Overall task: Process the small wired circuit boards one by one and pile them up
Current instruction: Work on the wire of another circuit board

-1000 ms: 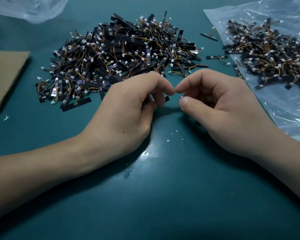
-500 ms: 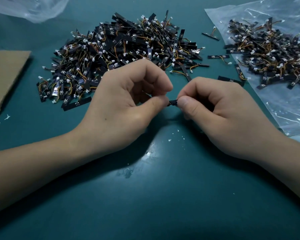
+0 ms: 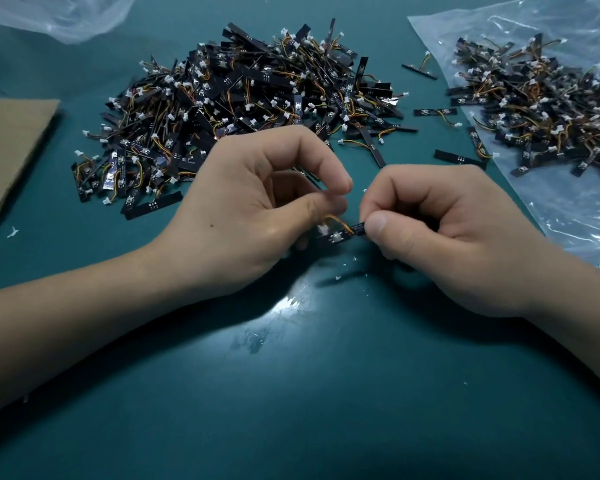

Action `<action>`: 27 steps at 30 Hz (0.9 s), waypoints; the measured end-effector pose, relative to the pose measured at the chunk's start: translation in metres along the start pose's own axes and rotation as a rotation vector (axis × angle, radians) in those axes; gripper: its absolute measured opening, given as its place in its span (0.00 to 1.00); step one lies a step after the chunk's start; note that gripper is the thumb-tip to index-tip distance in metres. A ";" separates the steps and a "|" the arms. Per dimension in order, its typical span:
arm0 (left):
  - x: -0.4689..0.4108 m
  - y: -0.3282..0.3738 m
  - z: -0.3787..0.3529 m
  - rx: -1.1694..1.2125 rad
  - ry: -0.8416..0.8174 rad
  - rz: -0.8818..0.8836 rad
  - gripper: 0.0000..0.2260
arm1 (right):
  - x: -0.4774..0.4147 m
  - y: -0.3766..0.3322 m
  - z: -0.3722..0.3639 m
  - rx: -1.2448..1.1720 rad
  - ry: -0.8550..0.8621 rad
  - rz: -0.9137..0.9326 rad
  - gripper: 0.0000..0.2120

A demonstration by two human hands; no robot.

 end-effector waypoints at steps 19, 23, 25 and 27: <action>0.003 0.005 -0.004 -0.069 -0.041 0.043 0.09 | -0.001 -0.002 -0.003 -0.038 -0.048 -0.036 0.14; 0.003 0.004 -0.004 -0.094 -0.089 0.088 0.11 | -0.001 -0.001 -0.005 -0.001 -0.088 -0.037 0.16; 0.002 0.004 -0.005 -0.109 -0.105 0.089 0.11 | -0.001 -0.001 -0.005 0.006 -0.093 -0.037 0.16; 0.002 0.006 -0.006 -0.121 -0.123 0.079 0.10 | -0.001 -0.002 -0.006 0.032 -0.104 -0.030 0.16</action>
Point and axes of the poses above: each hand's wrist, its own x-axis away from the middle knuckle, its own z-axis out of the back of the hand, y = z × x, the point moved 5 cm from there along -x, towards the middle knuckle, and after that the axes turned 7 degrees about -x, right-handed, at the moved point
